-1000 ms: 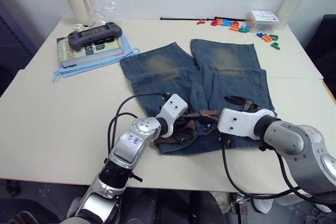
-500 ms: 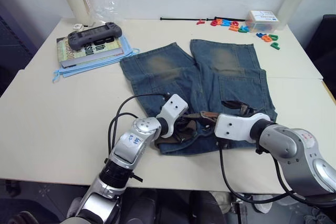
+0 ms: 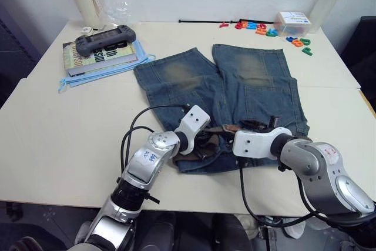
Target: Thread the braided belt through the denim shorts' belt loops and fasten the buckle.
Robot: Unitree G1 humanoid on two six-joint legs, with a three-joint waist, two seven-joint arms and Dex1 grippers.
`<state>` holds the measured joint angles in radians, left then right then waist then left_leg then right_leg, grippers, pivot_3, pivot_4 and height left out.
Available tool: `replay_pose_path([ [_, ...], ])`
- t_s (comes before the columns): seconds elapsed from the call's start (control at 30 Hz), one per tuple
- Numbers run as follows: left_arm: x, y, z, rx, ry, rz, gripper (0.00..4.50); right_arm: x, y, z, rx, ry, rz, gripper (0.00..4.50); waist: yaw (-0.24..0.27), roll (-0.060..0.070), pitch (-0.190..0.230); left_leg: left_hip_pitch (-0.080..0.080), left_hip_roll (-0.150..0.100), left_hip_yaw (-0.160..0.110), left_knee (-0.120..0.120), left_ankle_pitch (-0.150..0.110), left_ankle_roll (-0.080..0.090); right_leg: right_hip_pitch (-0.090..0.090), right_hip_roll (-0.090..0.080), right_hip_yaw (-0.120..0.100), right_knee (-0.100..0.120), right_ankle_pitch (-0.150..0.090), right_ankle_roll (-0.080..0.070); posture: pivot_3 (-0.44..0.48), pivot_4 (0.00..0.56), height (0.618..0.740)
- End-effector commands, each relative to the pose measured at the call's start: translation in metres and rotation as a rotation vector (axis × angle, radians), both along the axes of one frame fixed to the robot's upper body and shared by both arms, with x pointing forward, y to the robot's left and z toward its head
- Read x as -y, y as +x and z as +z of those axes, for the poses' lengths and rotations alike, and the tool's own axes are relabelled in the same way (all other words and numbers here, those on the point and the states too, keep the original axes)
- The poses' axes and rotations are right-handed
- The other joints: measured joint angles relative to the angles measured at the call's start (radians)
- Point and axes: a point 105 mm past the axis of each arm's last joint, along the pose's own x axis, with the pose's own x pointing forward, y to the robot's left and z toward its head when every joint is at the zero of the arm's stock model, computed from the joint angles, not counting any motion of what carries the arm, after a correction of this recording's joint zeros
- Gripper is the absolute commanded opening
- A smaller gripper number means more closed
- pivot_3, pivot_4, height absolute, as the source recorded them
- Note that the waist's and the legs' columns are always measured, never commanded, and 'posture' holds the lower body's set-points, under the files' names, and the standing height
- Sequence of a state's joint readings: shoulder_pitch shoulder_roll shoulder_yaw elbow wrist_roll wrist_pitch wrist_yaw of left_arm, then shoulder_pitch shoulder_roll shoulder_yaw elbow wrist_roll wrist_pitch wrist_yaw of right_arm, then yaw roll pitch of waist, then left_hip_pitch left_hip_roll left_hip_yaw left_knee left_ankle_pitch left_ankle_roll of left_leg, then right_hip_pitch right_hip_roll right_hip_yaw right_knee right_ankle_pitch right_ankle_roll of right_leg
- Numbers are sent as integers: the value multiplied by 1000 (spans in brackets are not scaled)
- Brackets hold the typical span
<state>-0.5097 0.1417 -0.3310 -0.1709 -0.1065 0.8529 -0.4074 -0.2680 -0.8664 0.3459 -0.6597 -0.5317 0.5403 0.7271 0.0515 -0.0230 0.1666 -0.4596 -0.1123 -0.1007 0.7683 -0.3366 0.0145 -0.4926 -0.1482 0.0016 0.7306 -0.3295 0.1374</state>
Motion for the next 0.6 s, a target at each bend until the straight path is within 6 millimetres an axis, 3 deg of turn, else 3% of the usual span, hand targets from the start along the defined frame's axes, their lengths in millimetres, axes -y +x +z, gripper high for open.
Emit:
replay_pose_path([
  [0.03, 9, -6, 3, 0, -12, -44, 0, -4, -4, 11, 48, -1, 26, 83, 0, 0, 0, 0, 0, 0, 0, 0, 0, 0, 0, 0, 0, 0, 0, 0, 150, 654],
  [0.33, 6, -10, 5, 22, -13, -91, 0, -4, -4, 12, 54, 21, 10, 83, -1, 0, 0, 0, 0, 0, 0, 0, 0, 0, 0, 0, 0, 0, 0, 0, 150, 654],
  [0.37, 4, -11, 5, 27, -17, -106, 916, -3, -4, 13, 56, 23, 8, 0, -1, 0, 0, 0, 0, 0, 0, 0, 0, 0, 0, 0, 0, 0, 0, 0, 150, 654],
  [0.53, -30, -15, 15, 70, -19, -161, 2705, -1, -2, 19, 73, 32, -3, 0, -9, 0, 0, 0, 0, 1, 0, 0, -1, -2, 0, 0, 2, 0, 0, 0, 150, 654],
  [0.57, -37, -17, 19, 72, -34, -182, 3237, -1, -1, 19, 76, 32, -2, 0, -13, 0, 0, 0, 1, 1, 0, 0, -1, -2, 1, 0, 2, 0, 0, 0, 150, 654],
  [0.6, -44, -20, 23, 71, -50, -204, 3237, -1, -1, 20, 79, 33, 0, 0, -15, 0, 0, 0, 1, 1, 0, 0, -1, -2, 1, 0, 2, 0, 0, 0, 150, 654],
])
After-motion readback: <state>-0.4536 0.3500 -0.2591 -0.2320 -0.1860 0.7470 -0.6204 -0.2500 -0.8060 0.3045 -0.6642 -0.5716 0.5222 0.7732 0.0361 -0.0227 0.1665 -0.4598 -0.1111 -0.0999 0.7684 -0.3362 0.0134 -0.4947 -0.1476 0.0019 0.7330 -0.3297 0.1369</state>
